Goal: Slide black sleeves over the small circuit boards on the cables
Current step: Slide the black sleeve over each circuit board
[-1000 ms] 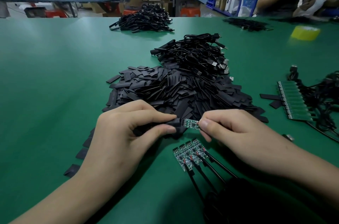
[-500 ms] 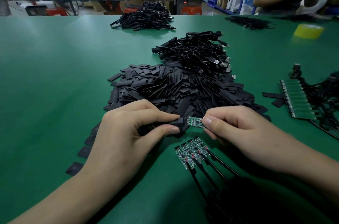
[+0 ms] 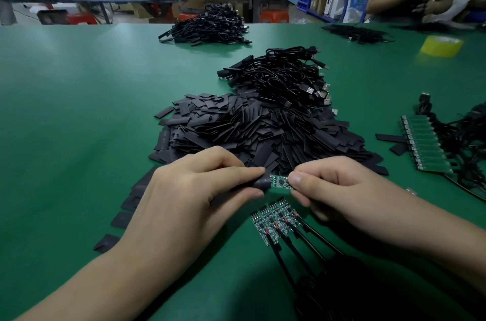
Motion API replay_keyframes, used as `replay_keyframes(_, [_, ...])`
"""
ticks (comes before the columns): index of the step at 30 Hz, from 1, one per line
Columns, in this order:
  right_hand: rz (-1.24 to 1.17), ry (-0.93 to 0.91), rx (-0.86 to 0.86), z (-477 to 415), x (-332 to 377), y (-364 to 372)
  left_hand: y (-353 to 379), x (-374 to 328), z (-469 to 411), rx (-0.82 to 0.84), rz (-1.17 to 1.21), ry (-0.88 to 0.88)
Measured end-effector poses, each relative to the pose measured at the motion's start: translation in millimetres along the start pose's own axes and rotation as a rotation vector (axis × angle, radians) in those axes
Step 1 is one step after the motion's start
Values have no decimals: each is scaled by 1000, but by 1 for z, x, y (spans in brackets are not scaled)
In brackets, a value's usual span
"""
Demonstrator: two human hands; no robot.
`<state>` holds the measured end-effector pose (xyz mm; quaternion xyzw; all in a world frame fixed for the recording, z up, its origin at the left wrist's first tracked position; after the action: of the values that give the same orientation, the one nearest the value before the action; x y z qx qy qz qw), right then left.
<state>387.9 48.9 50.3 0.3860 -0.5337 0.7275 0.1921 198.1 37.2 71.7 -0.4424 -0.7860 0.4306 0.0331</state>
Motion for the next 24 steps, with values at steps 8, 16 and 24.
replay_keyframes(8, [215,-112,-118,5,10,2,4,5,1,66,67,-46])
replay_keyframes(16, [139,-118,-47,4,9,6,10,-5,1,88,49,101])
replay_keyframes(24, [11,-254,-242,9,17,-2,2,-1,-3,11,173,-54])
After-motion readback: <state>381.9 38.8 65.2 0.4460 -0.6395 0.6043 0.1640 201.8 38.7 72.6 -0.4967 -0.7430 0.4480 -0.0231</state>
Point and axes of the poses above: each hand's wrist, its own z-axis away from the middle knuckle, its own y-axis out of the palm, x = y × z, the point moved 6 cm from there along -z, towards the middle knuckle, and after that the axes turned 4 degrees about y, right-handed, at the moved point
